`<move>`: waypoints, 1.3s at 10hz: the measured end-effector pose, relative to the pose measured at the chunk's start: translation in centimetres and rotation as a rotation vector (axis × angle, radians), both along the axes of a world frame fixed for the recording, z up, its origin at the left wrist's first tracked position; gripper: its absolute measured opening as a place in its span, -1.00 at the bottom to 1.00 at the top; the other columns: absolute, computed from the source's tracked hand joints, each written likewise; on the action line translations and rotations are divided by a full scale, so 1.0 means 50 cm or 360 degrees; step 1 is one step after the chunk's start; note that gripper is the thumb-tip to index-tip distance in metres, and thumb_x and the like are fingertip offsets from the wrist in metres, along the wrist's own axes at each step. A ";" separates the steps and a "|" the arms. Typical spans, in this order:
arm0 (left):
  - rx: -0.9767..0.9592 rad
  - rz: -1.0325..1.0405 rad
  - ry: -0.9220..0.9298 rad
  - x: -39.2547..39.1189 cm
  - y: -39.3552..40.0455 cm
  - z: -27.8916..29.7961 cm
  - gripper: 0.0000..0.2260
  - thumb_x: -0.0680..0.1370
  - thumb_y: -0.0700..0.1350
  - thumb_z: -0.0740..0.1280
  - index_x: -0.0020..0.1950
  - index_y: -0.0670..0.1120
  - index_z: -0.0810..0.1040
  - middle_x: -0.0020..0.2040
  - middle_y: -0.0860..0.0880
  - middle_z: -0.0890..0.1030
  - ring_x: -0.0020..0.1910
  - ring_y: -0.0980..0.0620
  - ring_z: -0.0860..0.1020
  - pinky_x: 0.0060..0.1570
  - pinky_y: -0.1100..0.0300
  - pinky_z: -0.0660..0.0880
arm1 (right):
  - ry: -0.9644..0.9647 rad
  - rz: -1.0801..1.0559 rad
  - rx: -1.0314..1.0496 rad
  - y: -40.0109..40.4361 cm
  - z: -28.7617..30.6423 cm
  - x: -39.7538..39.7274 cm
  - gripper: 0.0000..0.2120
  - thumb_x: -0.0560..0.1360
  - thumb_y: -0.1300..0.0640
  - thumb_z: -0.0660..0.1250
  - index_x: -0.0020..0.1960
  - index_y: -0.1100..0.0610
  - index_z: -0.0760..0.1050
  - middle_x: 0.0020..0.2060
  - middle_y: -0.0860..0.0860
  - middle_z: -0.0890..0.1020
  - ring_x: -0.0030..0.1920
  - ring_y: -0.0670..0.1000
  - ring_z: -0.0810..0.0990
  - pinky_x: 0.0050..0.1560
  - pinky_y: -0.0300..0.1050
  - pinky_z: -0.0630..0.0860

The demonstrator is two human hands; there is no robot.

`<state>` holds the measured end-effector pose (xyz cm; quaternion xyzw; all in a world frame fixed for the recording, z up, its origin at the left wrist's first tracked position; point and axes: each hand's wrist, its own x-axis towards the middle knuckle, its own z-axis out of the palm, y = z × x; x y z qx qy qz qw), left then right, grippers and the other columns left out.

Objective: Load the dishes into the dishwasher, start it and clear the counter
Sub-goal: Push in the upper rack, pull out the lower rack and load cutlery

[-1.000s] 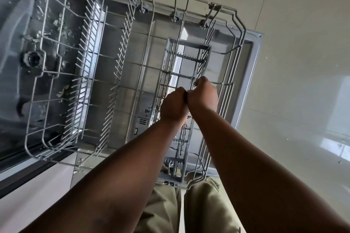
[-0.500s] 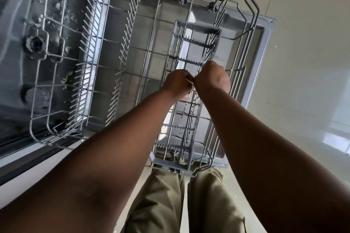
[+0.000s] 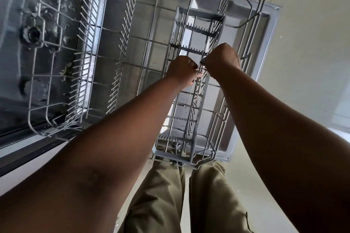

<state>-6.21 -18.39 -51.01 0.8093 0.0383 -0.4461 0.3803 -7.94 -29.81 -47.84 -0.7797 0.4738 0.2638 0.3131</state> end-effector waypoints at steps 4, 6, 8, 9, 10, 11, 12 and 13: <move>-0.0062 0.0274 0.0035 -0.016 -0.025 0.006 -0.92 0.44 -0.29 0.48 -0.24 -0.22 0.63 -0.17 -0.31 0.66 -0.20 -0.18 0.64 -0.05 -0.19 0.61 | -0.0164 -0.0219 0.0443 -0.015 -0.025 -0.020 -0.83 0.48 0.16 0.29 -0.28 0.11 0.42 -0.29 0.10 0.58 -0.33 0.07 0.61 -0.32 -0.09 0.58; -0.0021 0.0081 -0.0156 -0.028 -0.018 -0.005 -0.90 0.48 -0.22 0.46 -0.17 -0.26 0.65 -0.21 -0.30 0.65 -0.20 -0.23 0.64 -0.05 -0.11 0.60 | -0.0171 -0.0377 0.0551 -0.022 -0.038 -0.027 -0.84 0.48 0.14 0.29 -0.26 0.10 0.42 -0.27 0.09 0.57 -0.28 0.08 0.62 -0.28 -0.07 0.61; 0.0097 -0.0176 -0.0356 -0.025 -0.011 -0.005 -0.87 0.48 -0.13 0.45 -0.03 -0.15 0.67 -0.26 -0.08 0.60 -0.16 -0.07 0.60 -0.22 0.22 0.37 | -0.0154 -0.0490 0.0598 -0.026 -0.040 -0.025 -0.84 0.47 0.13 0.33 -0.26 0.10 0.41 -0.28 0.08 0.55 -0.32 0.06 0.59 -0.32 -0.07 0.59; 0.0170 -0.0261 -0.0457 -0.027 -0.010 -0.010 -0.84 0.49 -0.08 0.44 0.00 -0.13 0.67 -0.20 -0.03 0.61 -0.16 0.05 0.54 -0.23 0.26 0.29 | -0.0167 -0.0528 0.0601 -0.026 -0.041 -0.023 -0.83 0.46 0.13 0.34 -0.26 0.10 0.40 -0.27 0.07 0.54 -0.31 0.06 0.58 -0.25 -0.03 0.62; 0.0181 -0.0229 -0.0492 -0.029 -0.006 -0.015 -0.80 0.49 -0.06 0.43 0.05 -0.11 0.67 -0.08 -0.04 0.67 -0.11 0.09 0.55 -0.19 0.30 0.30 | -0.0173 -0.0546 0.0596 -0.023 -0.044 -0.022 -0.82 0.48 0.16 0.32 -0.27 0.10 0.38 -0.29 0.07 0.52 -0.31 0.06 0.55 -0.25 -0.02 0.61; 0.0201 -0.0249 -0.0512 -0.030 -0.006 -0.017 -0.78 0.50 -0.05 0.42 0.09 -0.10 0.66 -0.01 -0.03 0.67 -0.06 0.12 0.54 -0.16 0.34 0.29 | -0.0124 -0.0638 0.0536 -0.016 -0.042 -0.013 -0.84 0.49 0.21 0.30 -0.27 0.16 0.43 -0.43 0.07 0.46 -0.52 0.03 0.47 -0.39 -0.13 0.56; 0.0223 -0.0297 -0.0502 -0.030 -0.006 -0.016 -0.77 0.50 -0.05 0.42 0.12 -0.09 0.65 0.02 -0.02 0.66 -0.04 0.12 0.53 -0.21 0.38 0.23 | -0.0109 -0.0650 0.0523 -0.013 -0.039 -0.010 -0.89 0.48 0.23 0.30 -0.23 0.19 0.46 -0.50 0.07 0.43 -0.63 -0.01 0.39 -0.46 -0.18 0.50; 0.0224 -0.0323 -0.0467 -0.033 -0.006 -0.011 -0.75 0.50 -0.04 0.42 0.14 -0.10 0.63 0.03 -0.03 0.66 0.04 0.05 0.56 -0.20 0.33 0.23 | -0.0143 -0.0560 0.0481 -0.010 -0.041 -0.018 -0.81 0.50 0.13 0.32 -0.25 0.18 0.46 -0.50 0.06 0.43 -0.58 0.03 0.43 -0.34 -0.07 0.55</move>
